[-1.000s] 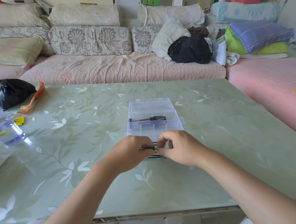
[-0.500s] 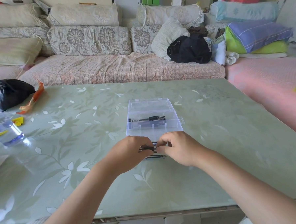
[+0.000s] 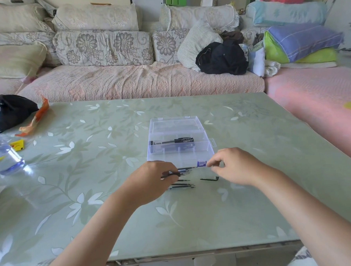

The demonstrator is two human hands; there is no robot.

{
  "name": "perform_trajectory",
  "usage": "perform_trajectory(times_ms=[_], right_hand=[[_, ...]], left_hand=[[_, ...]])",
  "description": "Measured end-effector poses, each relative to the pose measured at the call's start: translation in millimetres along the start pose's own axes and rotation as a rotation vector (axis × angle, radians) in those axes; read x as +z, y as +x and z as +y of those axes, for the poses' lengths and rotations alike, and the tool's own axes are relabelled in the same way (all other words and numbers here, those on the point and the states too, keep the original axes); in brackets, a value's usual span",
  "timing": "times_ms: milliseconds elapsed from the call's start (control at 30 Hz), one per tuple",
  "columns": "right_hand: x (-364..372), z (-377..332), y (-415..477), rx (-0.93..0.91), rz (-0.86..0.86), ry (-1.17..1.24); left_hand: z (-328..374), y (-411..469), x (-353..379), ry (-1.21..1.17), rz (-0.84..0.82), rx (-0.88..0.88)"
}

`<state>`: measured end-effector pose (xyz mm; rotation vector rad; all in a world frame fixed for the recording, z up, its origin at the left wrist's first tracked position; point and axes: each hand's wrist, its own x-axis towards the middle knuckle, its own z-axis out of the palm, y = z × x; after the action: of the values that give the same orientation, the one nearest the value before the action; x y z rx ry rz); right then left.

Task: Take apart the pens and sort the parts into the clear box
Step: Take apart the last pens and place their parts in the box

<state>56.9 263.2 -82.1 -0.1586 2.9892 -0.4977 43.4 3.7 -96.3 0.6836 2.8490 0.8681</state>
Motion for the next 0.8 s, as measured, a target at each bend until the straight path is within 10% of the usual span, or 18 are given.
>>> perform_trajectory(times_ms=[800], right_hand=[[16,-35,-9,-0.123,0.088,0.252]], left_hand=[[1,-1,0,0.053,0.016,0.05]])
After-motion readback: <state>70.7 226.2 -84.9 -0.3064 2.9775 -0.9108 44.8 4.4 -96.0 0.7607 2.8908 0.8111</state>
